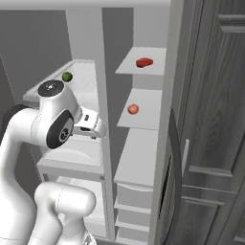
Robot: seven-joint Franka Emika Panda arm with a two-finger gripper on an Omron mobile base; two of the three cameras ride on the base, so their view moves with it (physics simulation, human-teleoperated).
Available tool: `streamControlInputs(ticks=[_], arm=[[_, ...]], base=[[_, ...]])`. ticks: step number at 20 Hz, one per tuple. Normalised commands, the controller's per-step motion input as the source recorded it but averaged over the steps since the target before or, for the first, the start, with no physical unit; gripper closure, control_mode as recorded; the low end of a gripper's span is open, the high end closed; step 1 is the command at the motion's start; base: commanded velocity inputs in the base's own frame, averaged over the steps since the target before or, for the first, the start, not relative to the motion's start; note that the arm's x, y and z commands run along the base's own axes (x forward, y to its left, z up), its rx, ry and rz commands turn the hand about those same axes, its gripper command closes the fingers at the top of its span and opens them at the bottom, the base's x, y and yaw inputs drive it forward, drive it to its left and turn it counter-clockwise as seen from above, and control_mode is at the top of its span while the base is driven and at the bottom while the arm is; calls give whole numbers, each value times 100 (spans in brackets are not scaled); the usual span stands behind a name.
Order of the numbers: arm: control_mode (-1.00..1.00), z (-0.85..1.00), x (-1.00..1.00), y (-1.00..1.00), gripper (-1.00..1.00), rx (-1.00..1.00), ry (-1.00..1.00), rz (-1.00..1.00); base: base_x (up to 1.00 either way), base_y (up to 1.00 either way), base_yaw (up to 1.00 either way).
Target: Pick up the frozen steak from the freezer, place it on any shelf in the fridge, and close the fridge and freezer doors when done.
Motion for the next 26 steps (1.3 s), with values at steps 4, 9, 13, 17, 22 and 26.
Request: streamControlInputs(ticks=[4,9,13,17,22,26], arm=[[100,0,0,0,-100,0,0,0],[100,0,0,0,-100,0,0,0],[100,0,0,0,-100,0,0,0],[100,0,0,0,-100,0,0,0],[100,0,0,0,-100,0,0,0],[100,0,0,0,-100,0,0,0]], base=[[0,-39,0],[2,-36,0],[21,-23,0],[40,-21,0],[32,-29,0],[11,-44,0]])
